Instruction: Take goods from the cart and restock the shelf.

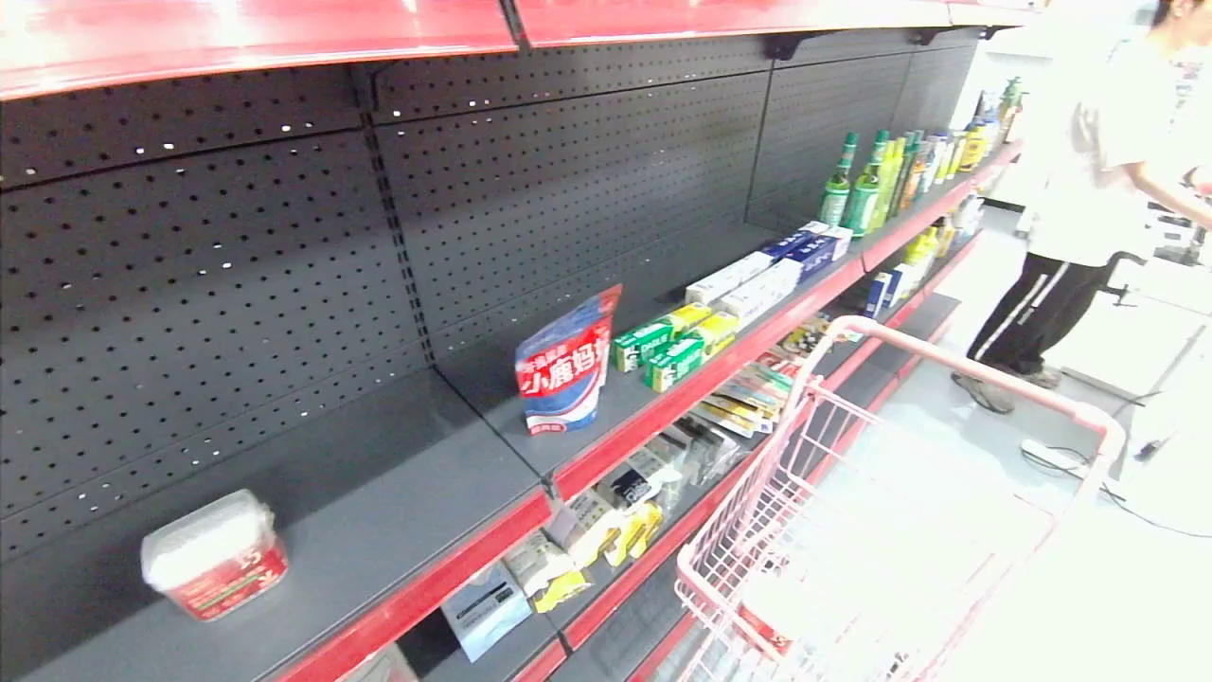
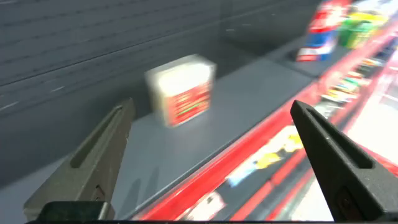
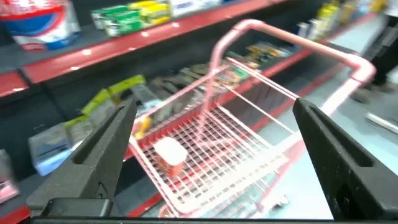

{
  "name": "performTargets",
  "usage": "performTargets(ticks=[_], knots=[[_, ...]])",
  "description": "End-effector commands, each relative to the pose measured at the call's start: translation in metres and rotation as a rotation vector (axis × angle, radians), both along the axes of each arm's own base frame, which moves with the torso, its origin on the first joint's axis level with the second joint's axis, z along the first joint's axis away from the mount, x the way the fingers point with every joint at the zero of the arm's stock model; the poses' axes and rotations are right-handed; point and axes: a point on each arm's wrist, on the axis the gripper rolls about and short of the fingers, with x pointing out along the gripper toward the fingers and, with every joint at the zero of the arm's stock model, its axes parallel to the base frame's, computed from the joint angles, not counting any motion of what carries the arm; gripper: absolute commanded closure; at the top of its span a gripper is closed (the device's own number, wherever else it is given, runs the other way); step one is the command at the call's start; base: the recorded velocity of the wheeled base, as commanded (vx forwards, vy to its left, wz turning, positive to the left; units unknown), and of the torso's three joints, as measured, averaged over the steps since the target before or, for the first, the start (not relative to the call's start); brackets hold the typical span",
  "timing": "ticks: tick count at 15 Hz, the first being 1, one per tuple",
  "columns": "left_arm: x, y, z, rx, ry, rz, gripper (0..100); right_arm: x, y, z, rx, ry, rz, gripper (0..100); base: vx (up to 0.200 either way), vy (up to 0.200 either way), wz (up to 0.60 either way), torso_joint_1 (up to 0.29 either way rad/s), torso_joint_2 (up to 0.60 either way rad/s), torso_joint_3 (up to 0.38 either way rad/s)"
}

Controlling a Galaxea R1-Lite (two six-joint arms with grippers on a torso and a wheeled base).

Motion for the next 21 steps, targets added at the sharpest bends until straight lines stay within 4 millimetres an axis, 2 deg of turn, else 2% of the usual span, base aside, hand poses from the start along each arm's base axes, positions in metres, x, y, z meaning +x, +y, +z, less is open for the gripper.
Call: performTargets(ticks=[1, 3, 10, 13, 16, 21], knots=[[0.0001, 0.0000, 0.0000, 0.000, 0.001, 0.000, 0, 0.0000, 0.0000, -0.0001, 0.000, 0.000, 0.001, 0, 0.000, 0.000, -0.60, 0.002, 0.00, -0.002], [0.0001, 0.0000, 0.0000, 0.000, 0.001, 0.000, 0, 0.0000, 0.0000, -0.0001, 0.003, 0.000, 0.001, 0, 0.000, 0.000, -0.60, 0.007, 0.00, 0.002], [0.0001, 0.0000, 0.0000, 0.000, 0.001, 0.000, 0, 0.0005, 0.0000, 0.0001, 0.001, 0.008, 0.002, 0, 0.000, 0.000, 0.00, 0.000, 0.00, 0.000], [0.0001, 0.0000, 0.0000, 0.001, 0.001, 0.000, 0, 0.0007, 0.0000, 0.0003, 0.075, 0.008, -0.017, 0, 0.000, 0.000, 0.00, 0.000, 0.00, 0.000], [0.0001, 0.0000, 0.0000, 0.000, 0.001, 0.000, 0, -0.0002, 0.0000, 0.0003, -0.016, -0.001, -0.005, 0, 0.000, 0.000, 0.00, 0.000, 0.00, 0.000], [0.0001, 0.0000, 0.0000, 0.001, 0.001, 0.000, 0, -0.0003, 0.0003, -0.0002, 0.000, -0.003, 0.008, 0, 0.000, 0.000, 0.00, 0.000, 0.00, 0.000]])
